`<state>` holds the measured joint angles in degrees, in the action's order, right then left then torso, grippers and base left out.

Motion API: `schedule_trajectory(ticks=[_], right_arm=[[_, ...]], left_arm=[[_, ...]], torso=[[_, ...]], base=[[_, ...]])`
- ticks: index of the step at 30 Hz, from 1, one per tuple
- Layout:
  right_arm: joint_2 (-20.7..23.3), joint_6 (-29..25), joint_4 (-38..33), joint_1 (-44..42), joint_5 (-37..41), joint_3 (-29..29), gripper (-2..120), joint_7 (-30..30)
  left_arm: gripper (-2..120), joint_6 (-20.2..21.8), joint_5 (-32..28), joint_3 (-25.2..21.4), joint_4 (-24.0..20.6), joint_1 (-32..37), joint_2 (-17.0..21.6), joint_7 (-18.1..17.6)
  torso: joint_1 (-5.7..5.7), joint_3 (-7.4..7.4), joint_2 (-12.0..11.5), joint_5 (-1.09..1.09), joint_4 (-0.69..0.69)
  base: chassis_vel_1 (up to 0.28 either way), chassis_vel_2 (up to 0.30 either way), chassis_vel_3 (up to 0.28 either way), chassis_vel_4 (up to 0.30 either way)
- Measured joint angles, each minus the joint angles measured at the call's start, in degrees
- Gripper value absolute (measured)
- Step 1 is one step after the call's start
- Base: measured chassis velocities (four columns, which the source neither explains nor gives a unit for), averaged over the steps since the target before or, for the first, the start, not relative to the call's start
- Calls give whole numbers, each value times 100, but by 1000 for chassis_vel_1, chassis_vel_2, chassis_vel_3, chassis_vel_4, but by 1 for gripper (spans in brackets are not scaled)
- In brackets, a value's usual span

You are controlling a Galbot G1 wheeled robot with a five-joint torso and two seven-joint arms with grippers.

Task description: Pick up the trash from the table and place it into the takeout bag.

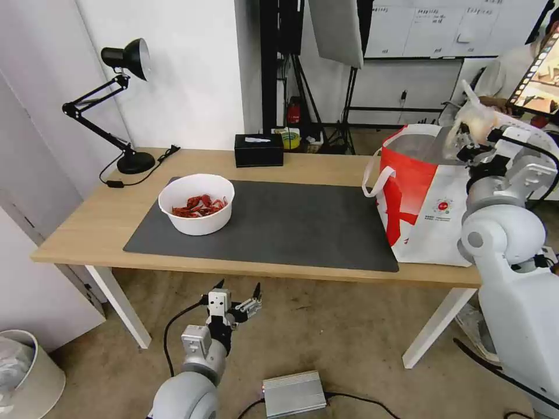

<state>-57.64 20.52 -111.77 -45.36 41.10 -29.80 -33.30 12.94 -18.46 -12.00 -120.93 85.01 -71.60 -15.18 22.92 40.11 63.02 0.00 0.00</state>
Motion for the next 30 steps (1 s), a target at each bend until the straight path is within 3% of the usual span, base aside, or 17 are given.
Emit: schedule_trajectory(ticks=[6,17,30], right_arm=[[28,14,0,10,-13,-2,98,-2],[83,-15,-2,22,-14,-2,100,98],[196,-875,-326,-343,183,29,100,1808]], left_arm=[[100,3,-6,-1,10,-22,0,-2],[100,11,14,-16,-30,34,-30,-2],[100,19,38,-24,-43,14,-48,-2]], torso=[[0,0,0,0,0],[0,0,0,0,0],[0,0,0,0,0]], base=[[0,0,0,0],[0,0,0,0],[0,0,0,0]])
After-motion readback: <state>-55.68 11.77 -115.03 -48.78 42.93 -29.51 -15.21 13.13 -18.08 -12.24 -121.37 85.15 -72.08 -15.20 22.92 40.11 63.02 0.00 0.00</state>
